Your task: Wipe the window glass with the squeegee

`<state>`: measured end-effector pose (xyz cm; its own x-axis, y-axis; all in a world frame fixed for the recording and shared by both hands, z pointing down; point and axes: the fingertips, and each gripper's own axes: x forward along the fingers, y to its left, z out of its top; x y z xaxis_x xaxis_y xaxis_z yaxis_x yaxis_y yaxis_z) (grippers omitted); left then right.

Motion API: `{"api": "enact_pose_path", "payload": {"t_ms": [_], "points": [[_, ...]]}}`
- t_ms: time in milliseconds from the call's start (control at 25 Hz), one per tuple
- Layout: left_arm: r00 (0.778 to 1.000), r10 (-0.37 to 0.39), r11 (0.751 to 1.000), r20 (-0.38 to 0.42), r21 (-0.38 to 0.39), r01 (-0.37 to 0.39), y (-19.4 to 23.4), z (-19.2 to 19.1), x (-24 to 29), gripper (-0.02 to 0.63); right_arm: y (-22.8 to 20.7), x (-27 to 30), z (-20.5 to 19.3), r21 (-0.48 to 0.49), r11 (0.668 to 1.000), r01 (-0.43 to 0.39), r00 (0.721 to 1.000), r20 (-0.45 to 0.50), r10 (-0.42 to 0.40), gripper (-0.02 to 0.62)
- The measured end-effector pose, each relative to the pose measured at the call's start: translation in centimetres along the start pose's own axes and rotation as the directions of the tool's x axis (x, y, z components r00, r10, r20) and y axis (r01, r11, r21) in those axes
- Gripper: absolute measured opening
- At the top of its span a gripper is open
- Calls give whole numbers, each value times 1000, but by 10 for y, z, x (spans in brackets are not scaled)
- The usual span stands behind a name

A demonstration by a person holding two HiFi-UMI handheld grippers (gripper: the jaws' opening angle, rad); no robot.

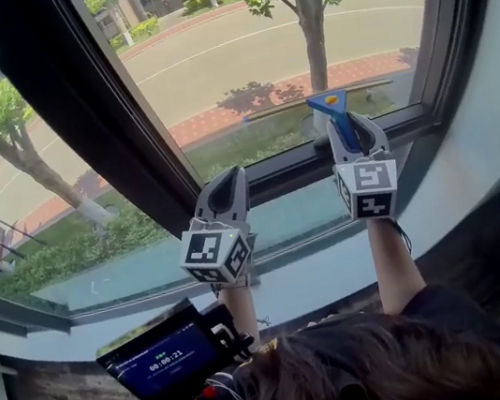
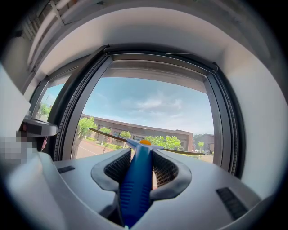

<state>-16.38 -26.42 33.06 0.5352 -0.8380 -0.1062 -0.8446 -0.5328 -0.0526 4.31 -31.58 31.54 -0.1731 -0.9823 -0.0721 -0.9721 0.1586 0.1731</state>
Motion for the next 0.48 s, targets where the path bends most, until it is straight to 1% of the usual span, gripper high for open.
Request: {"api": "enact_pose_path", "payload": {"t_ms": [120,240,360,480], "points": [[1000,-6,1000,-11,7,6,-2,-3,5,2,-6,5,18,9,1000,20,1000,13,-20,141],[1000,6,1000,-19,-3,-6,2,-4,10,2,-6,16,40,-6,1000,5,1000,29,-5,141],[999,17,1000,-39,-8,-18,4,-6,10,2,-7,21,58,4,1000,-2,999,43,1,141],[999,20,1000,-33,-18,-21,5,-1,14,3,-14,24,83,1,1000,-8,998,67,8,141]]}}
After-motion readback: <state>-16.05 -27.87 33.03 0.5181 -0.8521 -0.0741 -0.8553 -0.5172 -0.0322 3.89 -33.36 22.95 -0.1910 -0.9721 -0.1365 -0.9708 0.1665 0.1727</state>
